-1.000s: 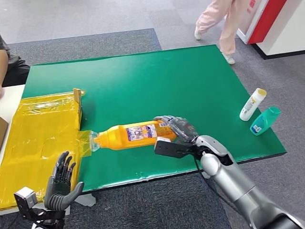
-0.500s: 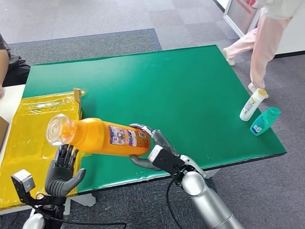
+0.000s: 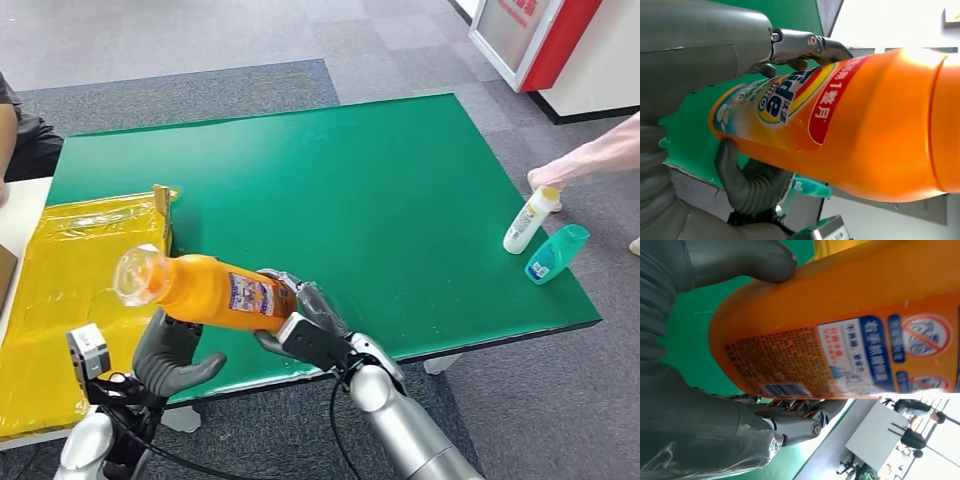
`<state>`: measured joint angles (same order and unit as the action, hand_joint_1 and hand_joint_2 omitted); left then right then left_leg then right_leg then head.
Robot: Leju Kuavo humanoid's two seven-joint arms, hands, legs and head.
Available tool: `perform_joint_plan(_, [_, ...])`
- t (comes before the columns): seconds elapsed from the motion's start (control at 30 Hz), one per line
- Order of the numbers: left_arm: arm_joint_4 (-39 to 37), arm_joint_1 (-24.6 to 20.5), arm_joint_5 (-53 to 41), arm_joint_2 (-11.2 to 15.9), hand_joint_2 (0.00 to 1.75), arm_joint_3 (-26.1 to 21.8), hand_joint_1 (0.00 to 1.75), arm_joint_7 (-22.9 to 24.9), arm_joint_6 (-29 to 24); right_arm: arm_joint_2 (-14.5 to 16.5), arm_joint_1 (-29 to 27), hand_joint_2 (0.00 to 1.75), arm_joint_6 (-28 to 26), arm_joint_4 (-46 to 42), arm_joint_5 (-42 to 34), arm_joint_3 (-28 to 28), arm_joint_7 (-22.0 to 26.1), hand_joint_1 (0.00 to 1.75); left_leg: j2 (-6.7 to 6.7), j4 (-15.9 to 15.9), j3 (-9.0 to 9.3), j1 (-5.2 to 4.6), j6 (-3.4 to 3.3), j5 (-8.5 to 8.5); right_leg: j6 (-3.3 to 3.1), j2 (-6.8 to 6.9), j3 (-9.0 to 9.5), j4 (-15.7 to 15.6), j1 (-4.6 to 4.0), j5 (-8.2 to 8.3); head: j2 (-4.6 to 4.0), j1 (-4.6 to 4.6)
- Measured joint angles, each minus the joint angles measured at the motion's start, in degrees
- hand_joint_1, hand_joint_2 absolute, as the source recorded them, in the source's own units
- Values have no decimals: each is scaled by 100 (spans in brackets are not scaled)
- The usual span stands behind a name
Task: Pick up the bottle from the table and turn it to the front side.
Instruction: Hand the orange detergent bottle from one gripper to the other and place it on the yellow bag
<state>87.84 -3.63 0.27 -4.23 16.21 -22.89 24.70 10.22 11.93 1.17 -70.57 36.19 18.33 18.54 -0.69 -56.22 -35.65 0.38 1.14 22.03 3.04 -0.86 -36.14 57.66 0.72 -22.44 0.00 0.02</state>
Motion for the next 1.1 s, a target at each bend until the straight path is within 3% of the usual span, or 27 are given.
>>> perform_joint_plan(0.4, [106, -170, -190, 264, 175, 403, 0, 101, -351, 134, 83, 175, -158, 667, 310, -67, 45, 175, 0, 0, 0, 0, 0, 0, 0, 0, 0, 0, 0, 0, 0, 0])
perform_joint_plan(0.87, [592, -353, -1853, -155, 175, 408, 0, 998, -1505, 198, -126, 175, -171, 906, 858, -76, -169, 175, 0, 0, -1, -1, -1, 1, 0, 0, 0, 0, 1, 0, 0, 0])
perform_joint_plan(0.9, [592, -360, -1902, -173, 175, 407, 10, 1022, -1516, 199, -137, 175, -172, 898, 873, -76, -173, 175, 0, 0, -1, -1, 0, 1, 0, 0, -1, 0, 1, 0, 0, -1])
perform_joint_plan(0.93, [591, -367, -1950, -189, 175, 406, 39, 1046, -1516, 200, -146, 175, -172, 887, 884, -76, -175, 175, 0, 0, -1, -1, 0, 1, 0, 0, -1, 0, 1, 0, 0, 0])
perform_joint_plan(1.0, [581, -389, -2039, -205, 175, 405, 127, 1094, -1484, 202, -164, 175, -172, 860, 894, -77, -178, 175, 0, 0, -1, 0, 0, 1, 0, 0, -1, 0, 0, 0, 0, 0])
perform_joint_plan(1.03, [572, -398, -2079, -208, 175, 405, 160, 1110, -1459, 202, -174, 175, -172, 844, 895, -78, -178, 175, 0, 0, -1, 0, 0, 1, 0, 0, -1, 0, 0, 0, 0, -1])
perform_joint_plan(1.07, [559, -406, -2108, -208, 175, 405, 175, 1118, -1434, 202, -184, 175, -172, 825, 892, -80, -178, 175, 0, 0, -1, 0, 0, 1, 0, 0, -1, 0, 0, 0, 0, 0])
perform_joint_plan(1.1, [547, -411, -2128, -208, 175, 406, 175, 1118, -1410, 202, -193, 175, -171, 802, 887, -84, -178, 175, 0, 0, -1, 0, 0, 1, 0, 0, -1, 0, 0, 0, 0, 0])
